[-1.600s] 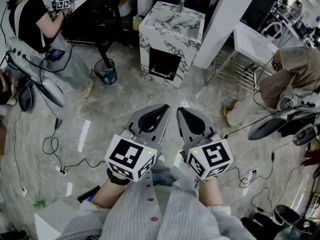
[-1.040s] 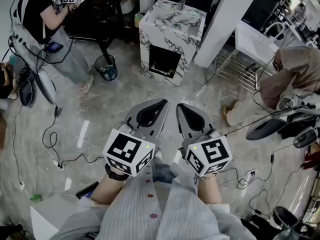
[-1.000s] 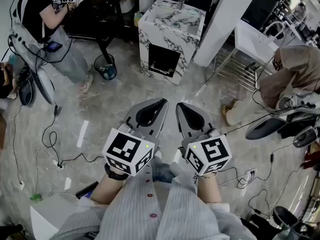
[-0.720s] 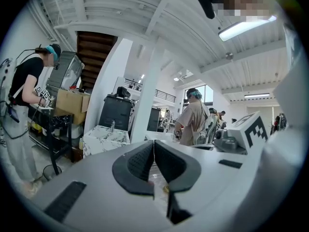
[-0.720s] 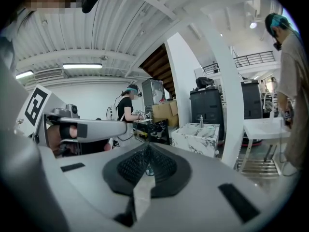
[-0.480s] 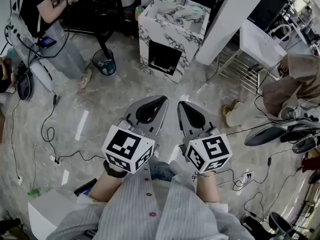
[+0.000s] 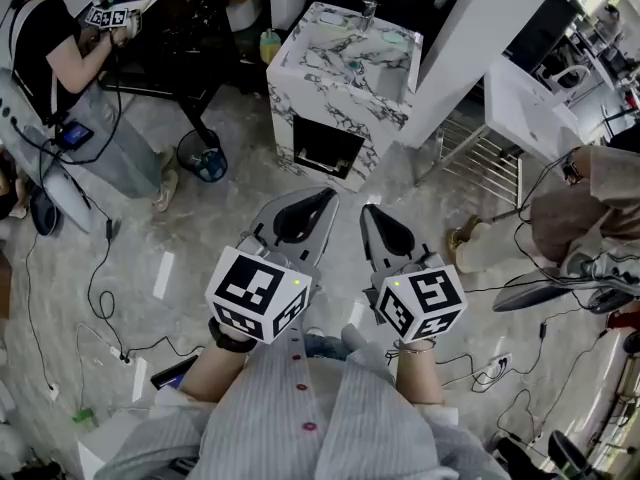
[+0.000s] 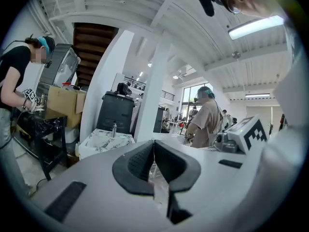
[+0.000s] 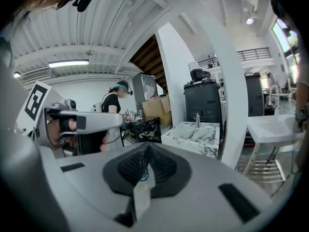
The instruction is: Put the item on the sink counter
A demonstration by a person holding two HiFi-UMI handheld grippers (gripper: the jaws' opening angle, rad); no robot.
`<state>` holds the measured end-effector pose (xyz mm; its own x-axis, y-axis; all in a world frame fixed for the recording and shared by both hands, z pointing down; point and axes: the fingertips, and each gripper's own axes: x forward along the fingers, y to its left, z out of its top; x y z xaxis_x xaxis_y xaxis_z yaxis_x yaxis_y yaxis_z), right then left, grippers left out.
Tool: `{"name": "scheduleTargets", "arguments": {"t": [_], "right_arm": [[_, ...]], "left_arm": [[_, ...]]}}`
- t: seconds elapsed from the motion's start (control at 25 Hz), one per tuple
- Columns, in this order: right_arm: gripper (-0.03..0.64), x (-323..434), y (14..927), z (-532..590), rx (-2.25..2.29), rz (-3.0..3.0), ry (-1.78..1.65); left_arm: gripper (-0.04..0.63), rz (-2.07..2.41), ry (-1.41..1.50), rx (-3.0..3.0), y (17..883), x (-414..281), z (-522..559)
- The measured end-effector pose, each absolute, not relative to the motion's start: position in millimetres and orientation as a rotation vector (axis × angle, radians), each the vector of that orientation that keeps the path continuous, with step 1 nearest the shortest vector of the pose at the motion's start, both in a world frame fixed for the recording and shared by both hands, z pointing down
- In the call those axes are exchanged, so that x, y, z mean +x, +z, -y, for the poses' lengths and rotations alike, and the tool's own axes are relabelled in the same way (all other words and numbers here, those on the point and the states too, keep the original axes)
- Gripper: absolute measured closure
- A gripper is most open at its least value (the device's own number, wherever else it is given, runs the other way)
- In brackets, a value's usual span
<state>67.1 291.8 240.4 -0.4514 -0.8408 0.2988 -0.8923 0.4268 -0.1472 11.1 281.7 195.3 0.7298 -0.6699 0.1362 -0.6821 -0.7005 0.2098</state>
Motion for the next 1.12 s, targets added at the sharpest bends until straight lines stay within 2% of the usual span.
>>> {"name": "scheduleTargets", "arguments": {"t": [0.64, 1.12], "right_arm": [[0.607, 47.0, 253.7, -146.6, 1.598, 2.417, 0.45], [0.607, 88.3, 269.4, -32.2, 1.592, 2.421, 0.497]], "left_arm": [[0.577, 0.993, 0.097, 2.714, 204.9, -15.4, -128.1], [0.577, 1.041, 0.118, 2.676, 224.1, 10.4, -22.4]]}}
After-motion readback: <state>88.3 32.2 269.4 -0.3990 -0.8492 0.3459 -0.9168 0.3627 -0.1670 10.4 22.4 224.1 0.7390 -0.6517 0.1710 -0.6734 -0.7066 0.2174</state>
